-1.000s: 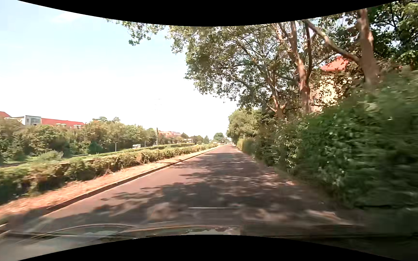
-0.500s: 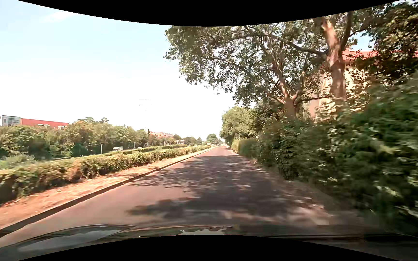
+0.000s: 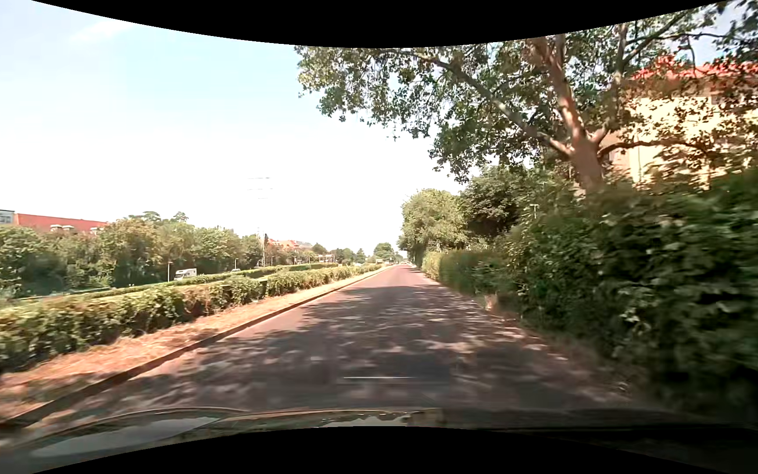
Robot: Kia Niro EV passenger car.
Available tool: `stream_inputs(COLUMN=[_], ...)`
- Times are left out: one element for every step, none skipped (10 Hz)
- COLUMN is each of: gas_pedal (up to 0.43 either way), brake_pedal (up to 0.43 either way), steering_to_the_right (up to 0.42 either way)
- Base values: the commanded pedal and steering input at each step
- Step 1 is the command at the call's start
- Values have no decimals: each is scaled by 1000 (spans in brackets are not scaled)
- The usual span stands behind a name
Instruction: Follow the waypoints while adhering to traffic rules and regulations
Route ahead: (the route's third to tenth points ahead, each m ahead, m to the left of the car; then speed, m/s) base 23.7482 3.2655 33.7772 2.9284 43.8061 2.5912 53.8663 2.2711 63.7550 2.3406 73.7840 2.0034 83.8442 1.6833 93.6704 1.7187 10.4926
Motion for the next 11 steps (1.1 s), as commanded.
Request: stream_inputs(gas_pedal=[169, 169, 169, 169, 169, 169, 169, 169, 169, 169, 169], brake_pedal=[0, 0, 0, 0, 0, 0, 0, 0, 0, 0, 0], steering_to_the_right=[1, 1, 1, 2, 6, 8, 8, 8, 7, 6, 6])
